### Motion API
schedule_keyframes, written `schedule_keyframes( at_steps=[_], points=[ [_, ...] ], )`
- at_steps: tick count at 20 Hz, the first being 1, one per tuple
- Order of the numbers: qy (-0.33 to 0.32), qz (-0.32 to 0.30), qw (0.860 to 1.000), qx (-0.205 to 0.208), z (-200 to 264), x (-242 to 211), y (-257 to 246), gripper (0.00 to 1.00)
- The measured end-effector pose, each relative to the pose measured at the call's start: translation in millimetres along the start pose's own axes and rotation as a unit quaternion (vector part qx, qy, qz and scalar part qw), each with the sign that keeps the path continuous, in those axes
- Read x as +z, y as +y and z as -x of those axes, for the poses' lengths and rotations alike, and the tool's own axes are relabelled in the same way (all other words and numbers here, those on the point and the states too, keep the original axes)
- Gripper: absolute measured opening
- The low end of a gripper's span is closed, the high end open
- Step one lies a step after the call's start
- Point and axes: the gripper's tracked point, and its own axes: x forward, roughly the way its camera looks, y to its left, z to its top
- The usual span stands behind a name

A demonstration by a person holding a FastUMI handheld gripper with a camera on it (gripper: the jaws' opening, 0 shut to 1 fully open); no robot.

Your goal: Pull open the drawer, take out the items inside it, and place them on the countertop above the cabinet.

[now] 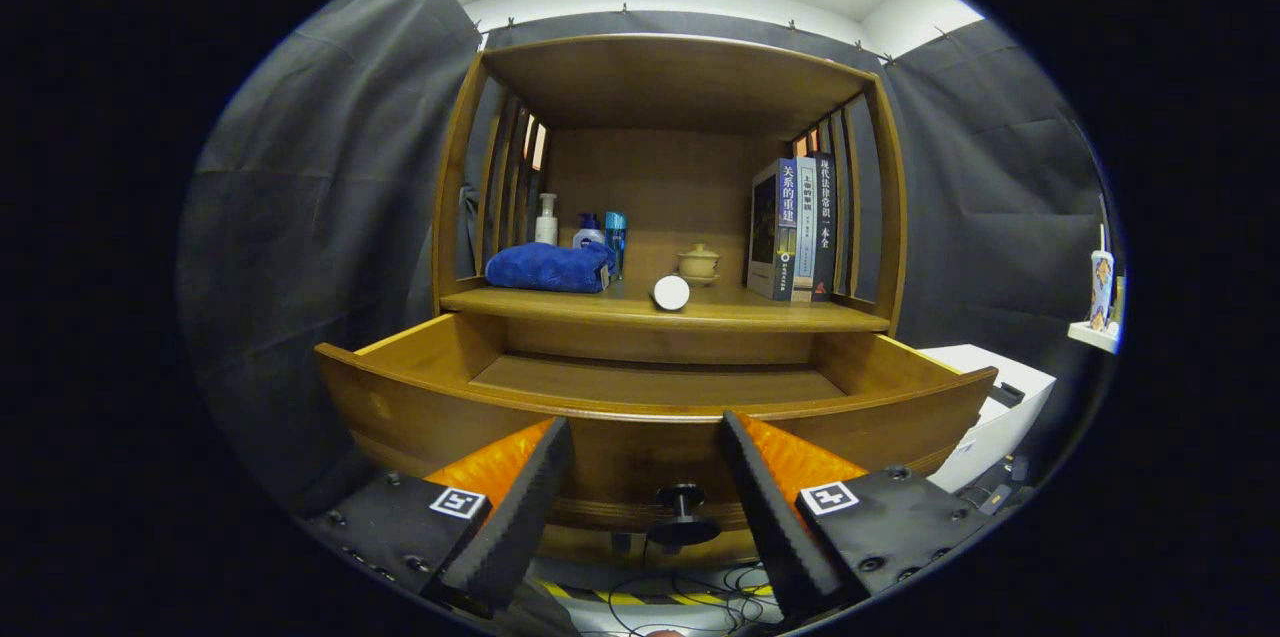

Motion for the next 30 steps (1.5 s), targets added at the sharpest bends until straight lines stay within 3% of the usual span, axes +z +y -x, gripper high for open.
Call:
schedule_keyframes(
  at_steps=[22, 27, 30],
  points=[
    [0.020, 0.022, 0.999, -0.013, -156, 21, -1, 1.00],
    [0.023, 0.029, 0.999, -0.018, -158, 18, 3, 0.99],
    [0.020, -0.003, 1.000, -0.015, -138, 25, 4, 0.98]
  ],
)
